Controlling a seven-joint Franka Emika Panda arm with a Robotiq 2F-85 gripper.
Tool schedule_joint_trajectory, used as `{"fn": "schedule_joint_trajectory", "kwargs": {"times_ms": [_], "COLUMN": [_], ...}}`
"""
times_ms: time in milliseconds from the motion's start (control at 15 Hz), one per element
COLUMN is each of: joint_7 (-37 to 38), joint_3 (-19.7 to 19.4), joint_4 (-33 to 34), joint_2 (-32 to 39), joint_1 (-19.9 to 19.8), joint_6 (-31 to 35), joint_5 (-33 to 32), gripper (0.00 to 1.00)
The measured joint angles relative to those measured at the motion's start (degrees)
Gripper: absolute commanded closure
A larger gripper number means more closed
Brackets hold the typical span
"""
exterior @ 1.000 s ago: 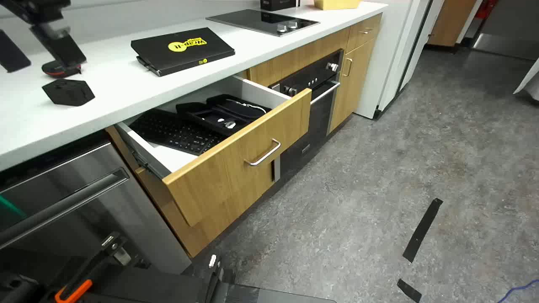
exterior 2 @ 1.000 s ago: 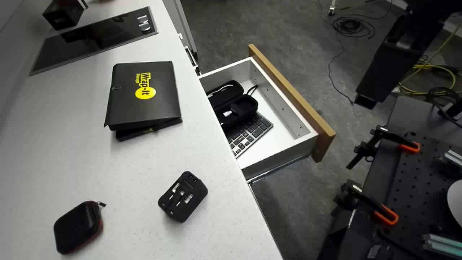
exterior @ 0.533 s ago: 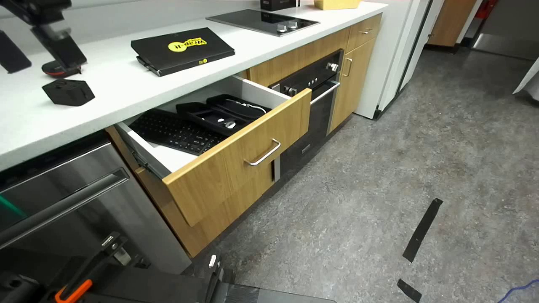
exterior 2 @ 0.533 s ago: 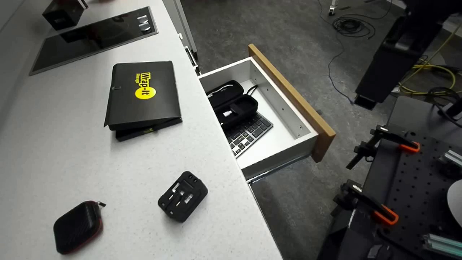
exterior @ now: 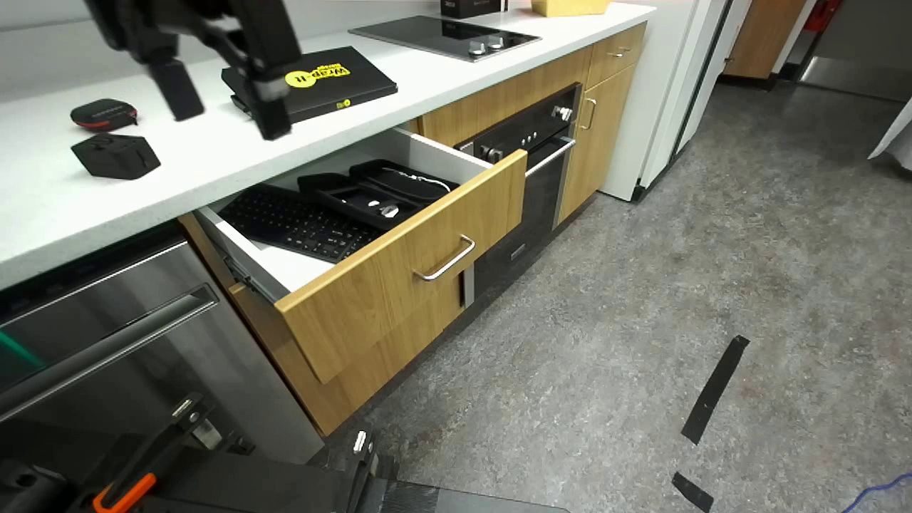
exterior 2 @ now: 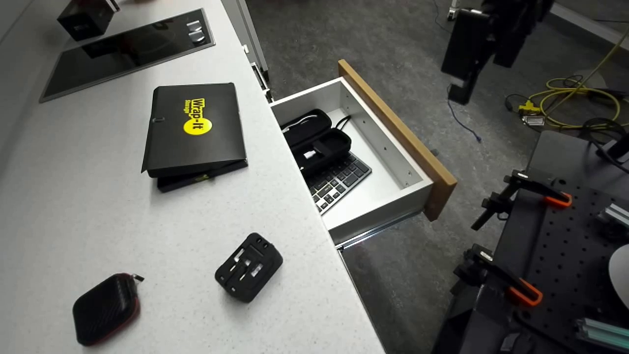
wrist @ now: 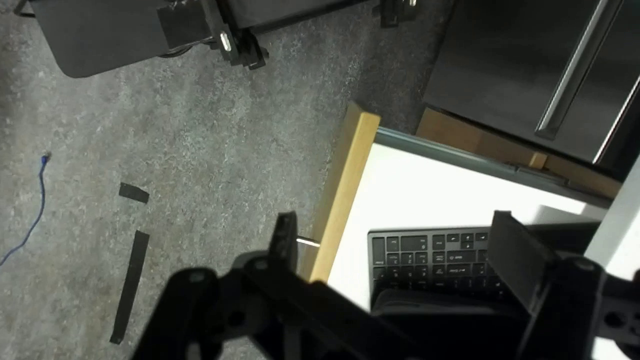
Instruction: Close the drawer
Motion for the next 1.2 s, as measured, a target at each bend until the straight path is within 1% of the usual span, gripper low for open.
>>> {"fn": "schedule_joint_trajectory", "kwargs": {"times_ms": [200,400,533,800,867,1000,1200], "joint_7": [-2.71,-3.25,-3.25,-3.25,-2.22,2.05,11.15], "joint_3": [-5.2,-8.47,-9.02,-8.92,-8.89,-8.79,-8.85], "joint_4": [3.13,6.93,8.49,9.04,8.9,8.72,9.72], "joint_2": [9.31,17.2,19.61,20.02,20.16,22.02,29.24], "joint_1": [-3.51,-4.93,-4.95,-4.95,-4.95,-5.11,-7.07], "joint_6": [5.17,7.24,7.25,7.25,9.1,15.97,26.64], "joint_5": [-0.43,-0.43,-0.43,-0.43,-0.43,-2.01,-8.11], "gripper": [0.0,0.0,0.0,0.0,0.0,0.0,0.0]}}
